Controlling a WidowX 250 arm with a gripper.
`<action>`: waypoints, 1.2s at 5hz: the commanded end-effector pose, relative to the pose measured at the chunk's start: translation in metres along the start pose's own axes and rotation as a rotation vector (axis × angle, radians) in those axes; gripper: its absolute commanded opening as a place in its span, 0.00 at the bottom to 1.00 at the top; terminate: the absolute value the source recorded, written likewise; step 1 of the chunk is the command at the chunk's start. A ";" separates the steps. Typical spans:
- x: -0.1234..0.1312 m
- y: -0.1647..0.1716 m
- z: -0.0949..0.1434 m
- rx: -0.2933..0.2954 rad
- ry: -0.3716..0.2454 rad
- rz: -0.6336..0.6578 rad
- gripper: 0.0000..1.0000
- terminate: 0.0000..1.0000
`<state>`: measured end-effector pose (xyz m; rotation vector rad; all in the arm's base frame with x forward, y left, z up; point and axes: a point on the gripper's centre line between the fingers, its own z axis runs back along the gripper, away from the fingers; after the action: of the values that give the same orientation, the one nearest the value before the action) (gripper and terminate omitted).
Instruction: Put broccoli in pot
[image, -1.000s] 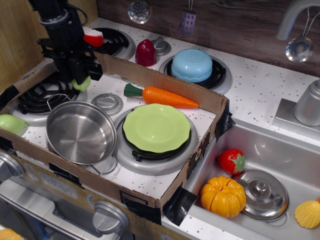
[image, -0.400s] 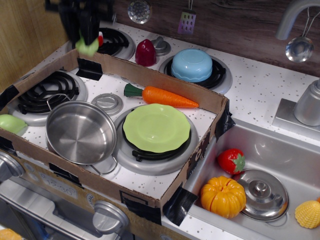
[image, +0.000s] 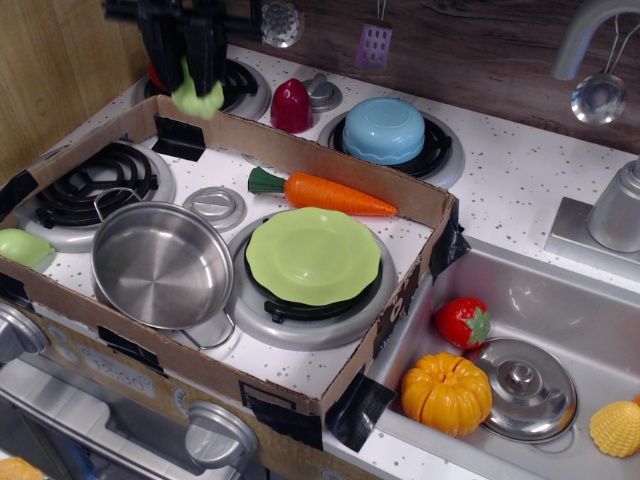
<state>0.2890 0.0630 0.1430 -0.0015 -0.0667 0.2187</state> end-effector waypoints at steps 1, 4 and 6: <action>-0.029 -0.003 -0.006 -0.017 -0.022 0.089 0.00 0.00; -0.049 0.012 -0.035 -0.071 -0.078 0.164 0.00 0.00; -0.048 0.016 -0.047 -0.113 -0.060 0.169 1.00 0.00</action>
<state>0.2317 0.0672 0.0816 -0.1211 -0.0967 0.3866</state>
